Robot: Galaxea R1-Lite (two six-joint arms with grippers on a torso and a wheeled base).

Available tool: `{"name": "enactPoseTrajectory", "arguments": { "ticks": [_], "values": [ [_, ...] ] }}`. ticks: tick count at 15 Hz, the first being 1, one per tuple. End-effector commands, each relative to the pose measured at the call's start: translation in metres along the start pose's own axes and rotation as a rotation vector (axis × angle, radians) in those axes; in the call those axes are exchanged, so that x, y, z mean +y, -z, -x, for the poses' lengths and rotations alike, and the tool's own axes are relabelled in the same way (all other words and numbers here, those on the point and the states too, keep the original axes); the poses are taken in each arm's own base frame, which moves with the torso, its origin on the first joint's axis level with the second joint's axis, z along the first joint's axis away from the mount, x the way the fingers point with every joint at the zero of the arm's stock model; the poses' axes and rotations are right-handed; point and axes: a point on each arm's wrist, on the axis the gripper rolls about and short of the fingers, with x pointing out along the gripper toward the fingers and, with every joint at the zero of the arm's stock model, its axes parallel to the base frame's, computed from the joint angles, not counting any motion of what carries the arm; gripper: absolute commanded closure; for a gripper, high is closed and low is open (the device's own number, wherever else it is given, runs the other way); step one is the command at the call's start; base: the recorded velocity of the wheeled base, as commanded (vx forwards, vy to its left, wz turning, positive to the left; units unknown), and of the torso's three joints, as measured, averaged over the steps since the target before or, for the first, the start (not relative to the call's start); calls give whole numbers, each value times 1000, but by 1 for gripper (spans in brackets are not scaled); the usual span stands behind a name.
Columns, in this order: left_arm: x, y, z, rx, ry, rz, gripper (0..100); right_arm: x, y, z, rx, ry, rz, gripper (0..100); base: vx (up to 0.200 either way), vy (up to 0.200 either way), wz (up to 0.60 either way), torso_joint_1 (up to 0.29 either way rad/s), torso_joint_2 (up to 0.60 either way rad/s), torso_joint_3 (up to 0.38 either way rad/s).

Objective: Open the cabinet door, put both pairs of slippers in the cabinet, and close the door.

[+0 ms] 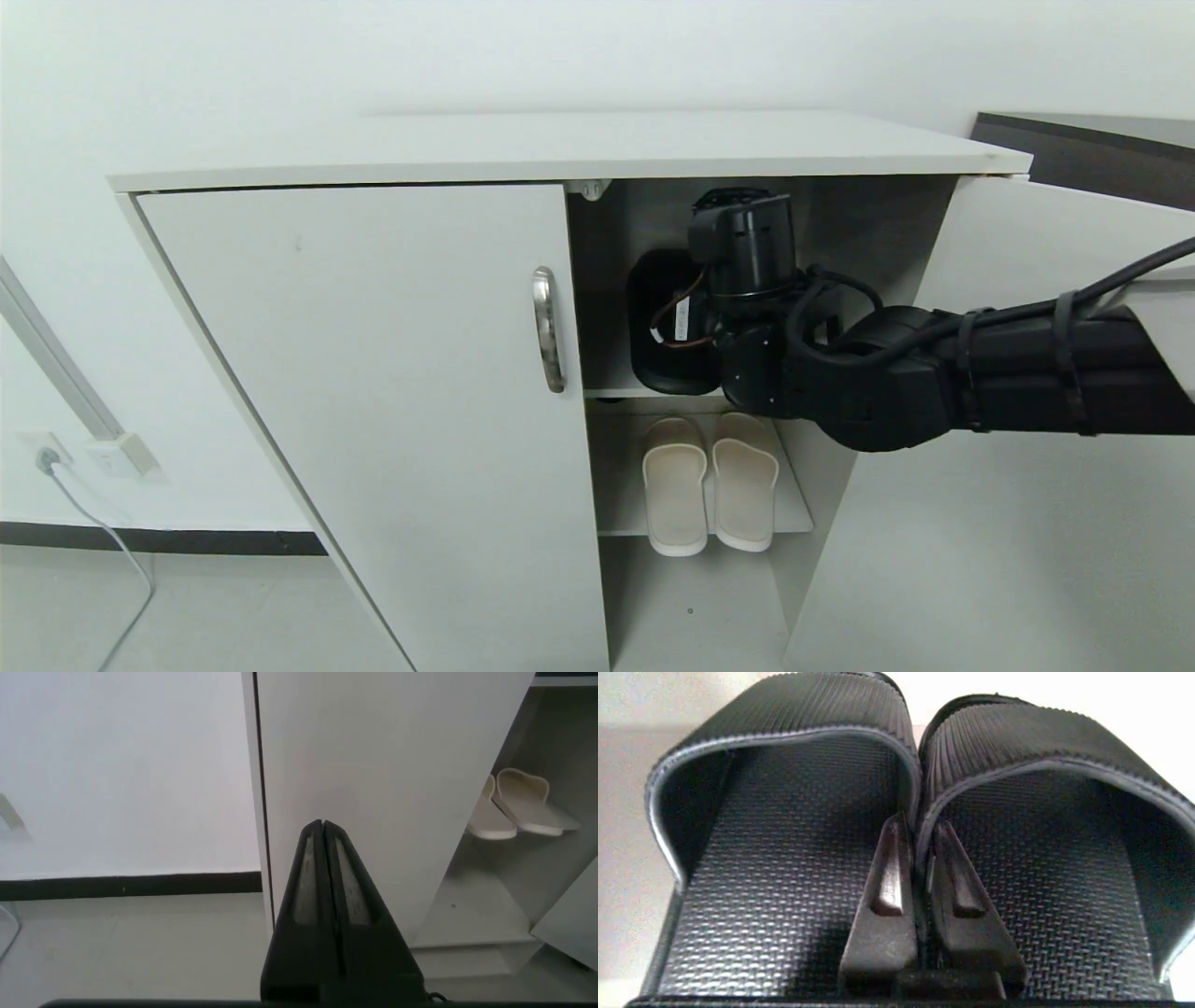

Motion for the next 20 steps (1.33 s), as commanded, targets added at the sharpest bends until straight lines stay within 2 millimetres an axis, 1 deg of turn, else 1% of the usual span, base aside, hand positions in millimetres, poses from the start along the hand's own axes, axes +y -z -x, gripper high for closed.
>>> {"name": "enactPoseTrajectory", "arguments": {
  "ticks": [1,7,10,14,20],
  "values": [
    [0,0,0,1,0,0,100,1,6,-14,4,19,4,100,0,0,0,0,0,0],
    [0,0,0,1,-2,3,100,-3,6,-21,8,16,2,100,0,0,0,0,0,0],
    [0,0,0,-1,-2,3,100,-5,14,-31,18,33,10,100,0,0,0,0,0,0],
    [0,0,0,-1,0,3,100,-1,26,-43,29,43,18,100,0,0,0,0,0,0],
    [0,0,0,-1,-2,5,100,-2,28,-47,32,50,20,100,0,0,0,0,0,0]
  ]
}}
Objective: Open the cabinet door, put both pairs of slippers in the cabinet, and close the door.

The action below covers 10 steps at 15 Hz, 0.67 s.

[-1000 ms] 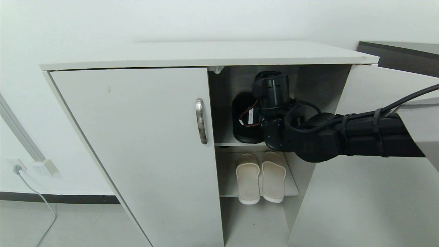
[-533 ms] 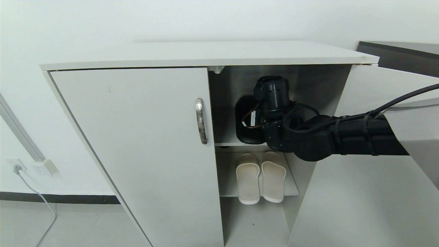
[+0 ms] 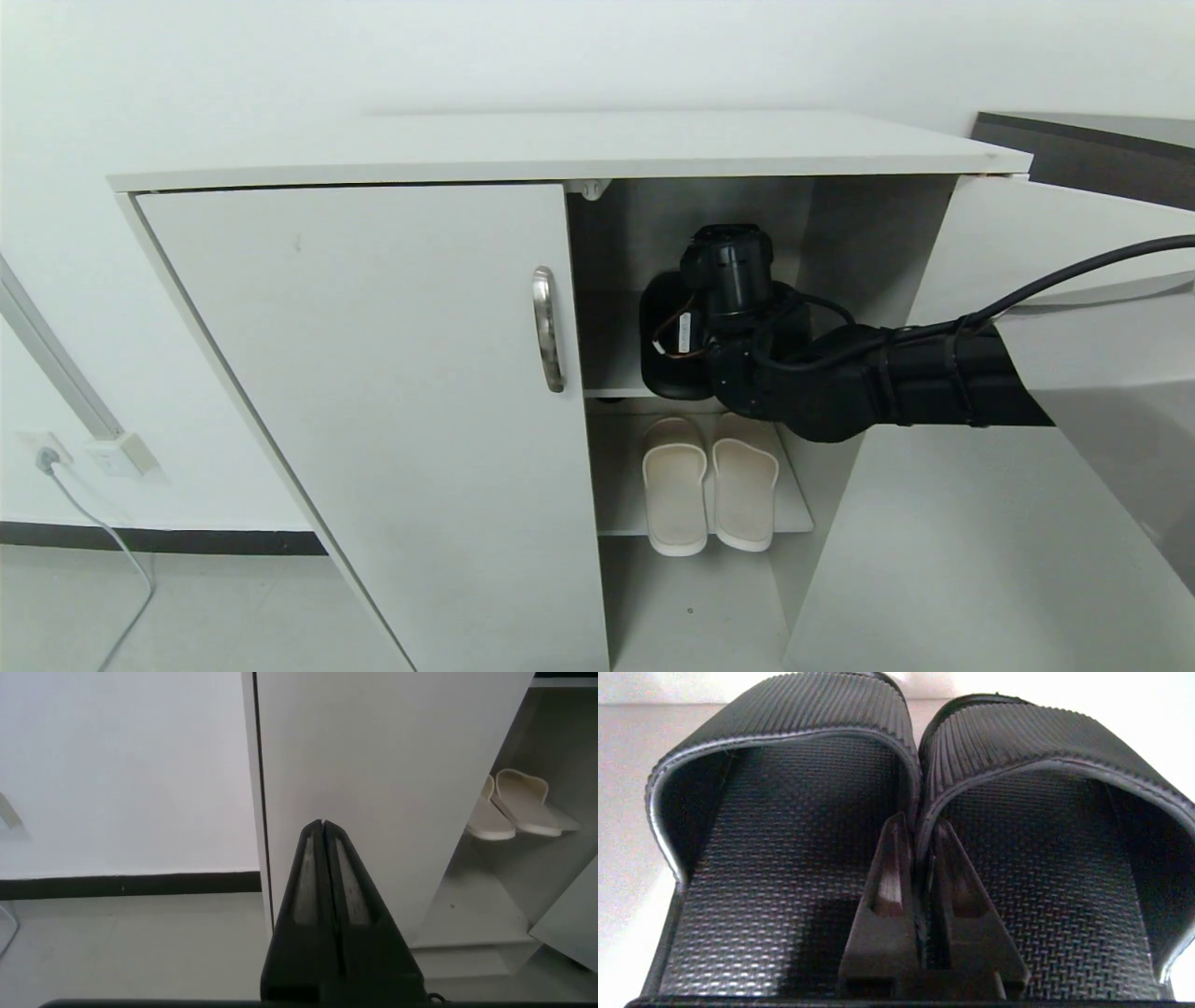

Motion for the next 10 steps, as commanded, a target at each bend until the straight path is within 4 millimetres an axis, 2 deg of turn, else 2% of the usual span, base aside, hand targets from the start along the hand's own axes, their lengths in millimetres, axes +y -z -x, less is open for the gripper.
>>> {"name": "enactPoseTrajectory", "arguments": {
  "ticks": [1,10],
  "values": [
    [0,0,0,1,-1,1,100,0,1,0,0,0,0,100,0,0,0,0,0,0],
    [0,0,0,1,-1,-1,100,1,5,-2,8,2,3,100,0,0,0,0,0,0]
  ]
}}
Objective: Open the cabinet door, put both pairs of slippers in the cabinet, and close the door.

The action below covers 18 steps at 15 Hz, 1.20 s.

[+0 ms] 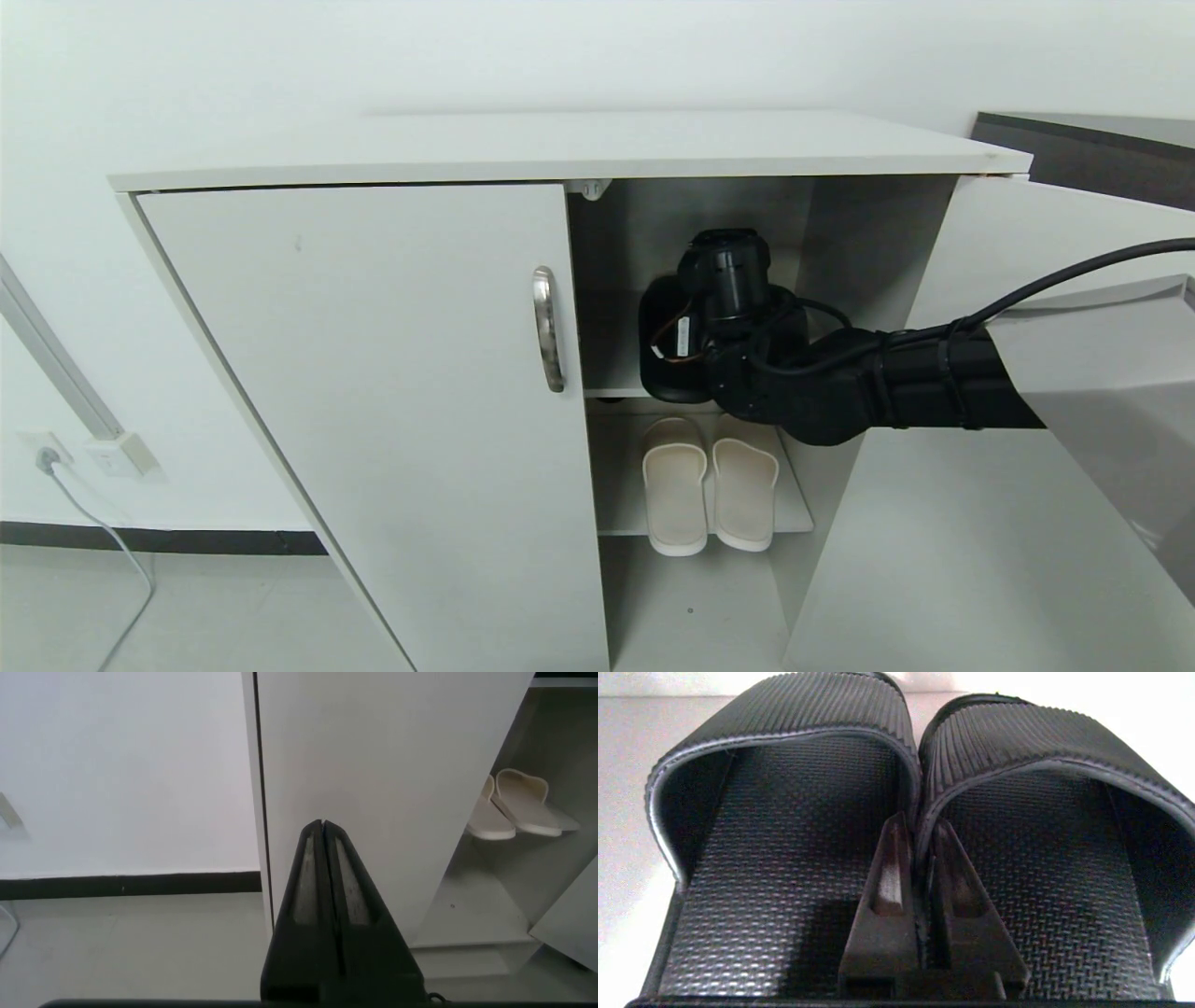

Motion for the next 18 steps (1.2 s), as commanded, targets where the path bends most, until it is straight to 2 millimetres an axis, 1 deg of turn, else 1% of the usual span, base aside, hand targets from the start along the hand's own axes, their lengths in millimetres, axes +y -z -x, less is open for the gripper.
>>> {"name": "enactPoseTrajectory", "arguments": {
  "ticks": [1,2,3,7,11,13,14,16,18],
  "values": [
    [0,0,0,1,0,0,100,1,2,0,2,-1,2,100,0,0,0,0,0,0],
    [0,0,0,1,0,0,100,1,2,0,2,-1,3,100,0,0,0,0,0,0],
    [0,0,0,1,0,2,100,1,1,0,2,-1,3,0,0,0,0,0,0,0],
    [0,0,0,1,0,2,100,1,2,3,6,-3,8,0,0,0,0,0,0,0],
    [0,0,0,1,-2,2,100,-8,-8,39,11,-32,14,0,0,0,0,0,0,0],
    [0,0,0,1,0,2,100,-14,-12,61,7,-60,9,0,0,0,0,0,0,0],
    [0,0,0,1,0,2,100,-15,-13,66,3,-67,7,0,0,0,0,0,0,0],
    [0,0,0,1,0,2,100,-25,-10,99,-11,-120,10,0,0,0,0,0,0,0],
    [0,0,0,1,0,0,100,-36,-1,124,-1,-158,18,0,0,0,0,0,0,0]
  ]
}}
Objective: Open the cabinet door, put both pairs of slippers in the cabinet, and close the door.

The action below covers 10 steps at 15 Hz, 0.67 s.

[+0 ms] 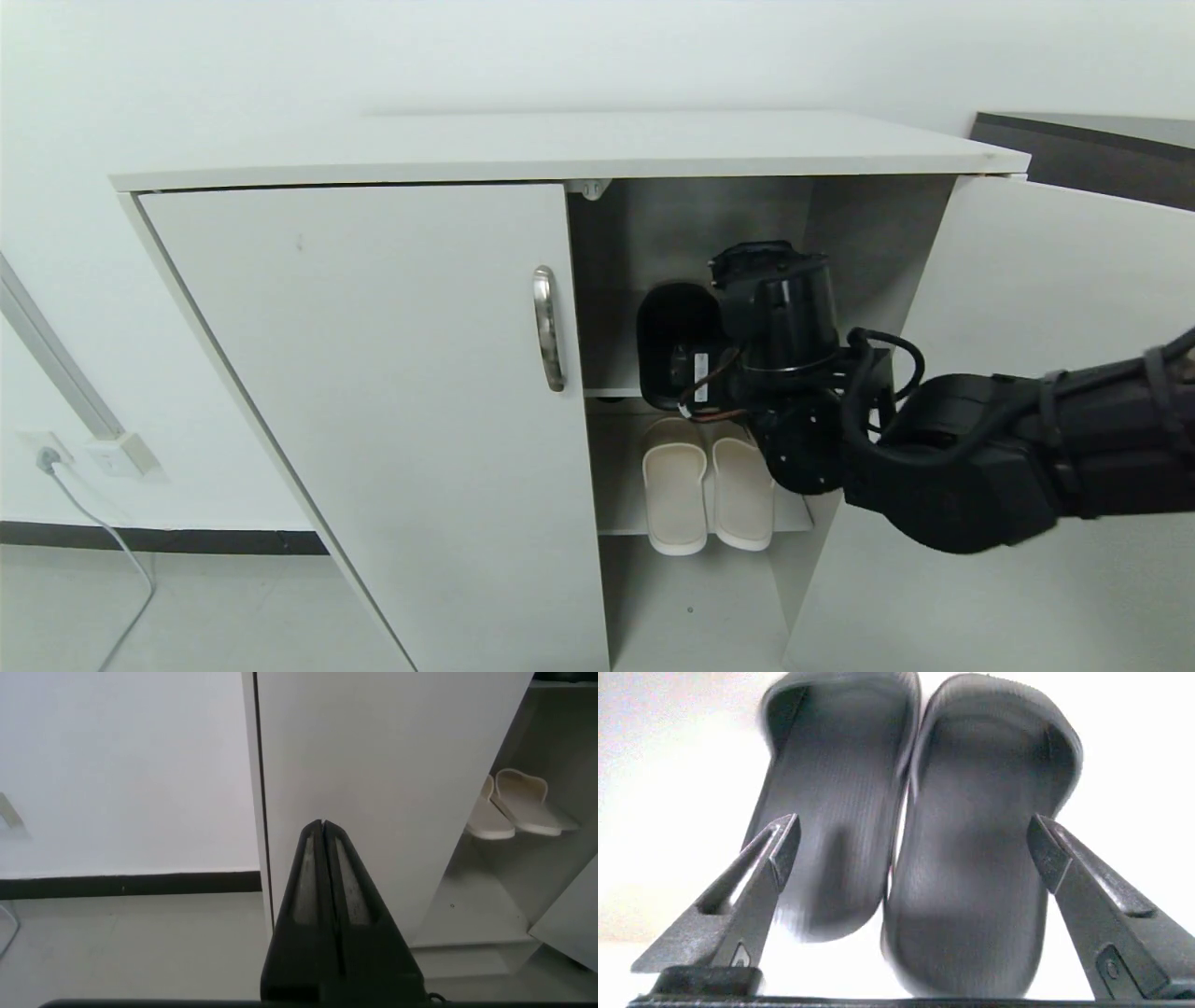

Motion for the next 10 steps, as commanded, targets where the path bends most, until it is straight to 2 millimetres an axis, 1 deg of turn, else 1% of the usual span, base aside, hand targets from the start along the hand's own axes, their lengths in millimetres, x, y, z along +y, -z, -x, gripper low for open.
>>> {"name": "enactPoseTrajectory", "arguments": {
  "ticks": [1,3,5,6,8,9,10],
  "values": [
    [0,0,0,1,0,0,100,-16,-4,42,-28,-59,-25,0,0,0,0,0,0,0],
    [0,0,0,1,0,0,100,-24,0,53,-53,-74,-49,0,0,0,0,0,0,0],
    [0,0,0,1,1,-2,100,-40,2,67,-62,-88,-57,0,0,0,0,0,0,0],
    [0,0,0,-1,1,-2,100,-41,7,68,-51,-95,-43,0,0,0,0,0,0,0],
    [0,0,0,-1,1,-5,100,-37,13,72,-36,-115,-23,0,0,0,0,0,0,0],
    [0,0,0,1,1,-6,100,-35,14,73,-36,-121,-24,100,0,0,0,0,0,0],
    [0,0,0,-1,1,-6,100,-33,16,74,-32,-127,-16,100,0,0,0,0,0,0]
  ]
}}
